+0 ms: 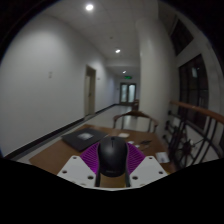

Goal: Arrange mouse

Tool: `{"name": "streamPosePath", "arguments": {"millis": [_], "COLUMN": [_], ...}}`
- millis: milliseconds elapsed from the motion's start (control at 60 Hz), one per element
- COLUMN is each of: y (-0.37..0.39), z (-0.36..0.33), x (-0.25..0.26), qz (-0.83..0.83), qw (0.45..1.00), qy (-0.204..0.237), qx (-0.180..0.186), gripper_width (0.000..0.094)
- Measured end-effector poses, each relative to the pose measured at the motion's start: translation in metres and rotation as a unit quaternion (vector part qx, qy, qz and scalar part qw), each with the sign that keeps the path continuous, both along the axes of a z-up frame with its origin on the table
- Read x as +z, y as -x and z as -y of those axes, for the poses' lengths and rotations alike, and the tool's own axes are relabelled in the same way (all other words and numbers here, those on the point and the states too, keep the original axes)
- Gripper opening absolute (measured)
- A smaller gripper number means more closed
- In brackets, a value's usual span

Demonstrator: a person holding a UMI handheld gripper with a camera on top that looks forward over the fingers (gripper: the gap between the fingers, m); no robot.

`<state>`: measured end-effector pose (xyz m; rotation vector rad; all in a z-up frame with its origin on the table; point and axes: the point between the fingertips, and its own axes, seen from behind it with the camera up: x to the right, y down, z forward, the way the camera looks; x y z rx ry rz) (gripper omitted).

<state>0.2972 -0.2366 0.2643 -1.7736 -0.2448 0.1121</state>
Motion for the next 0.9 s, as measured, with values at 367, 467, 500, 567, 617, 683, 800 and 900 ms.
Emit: {"name": "streamPosePath", "arguments": {"millis": [367, 467, 500, 567, 617, 683, 800, 900], "y": [-0.255, -0.264, -0.270, -0.282, -0.288, -0.290, -0.299, -0.319], "z": [-0.014, -0.020, -0.019, -0.028, -0.033, -0.026, -0.007, 0.017], "x": [-0.184, -0.197, -0.205, -0.206, -0.209, -0.210, -0.194, -0.183], "qz": [0.014, 0.014, 0.008, 0.005, 0.013, 0.012, 0.001, -0.004], "qw": [0.981, 0.978, 0.976, 0.978, 0.978, 0.975, 0.977, 0.979], "qy": [0.164, 0.176, 0.190, 0.184, 0.189, 0.210, 0.211, 0.201], "qx": [-0.105, -0.108, -0.108, -0.100, -0.089, -0.071, -0.041, -0.029], "gripper_width": [0.0330, 0.0329, 0.0349, 0.0442, 0.0494, 0.0655, 0.0842, 0.0853]}}
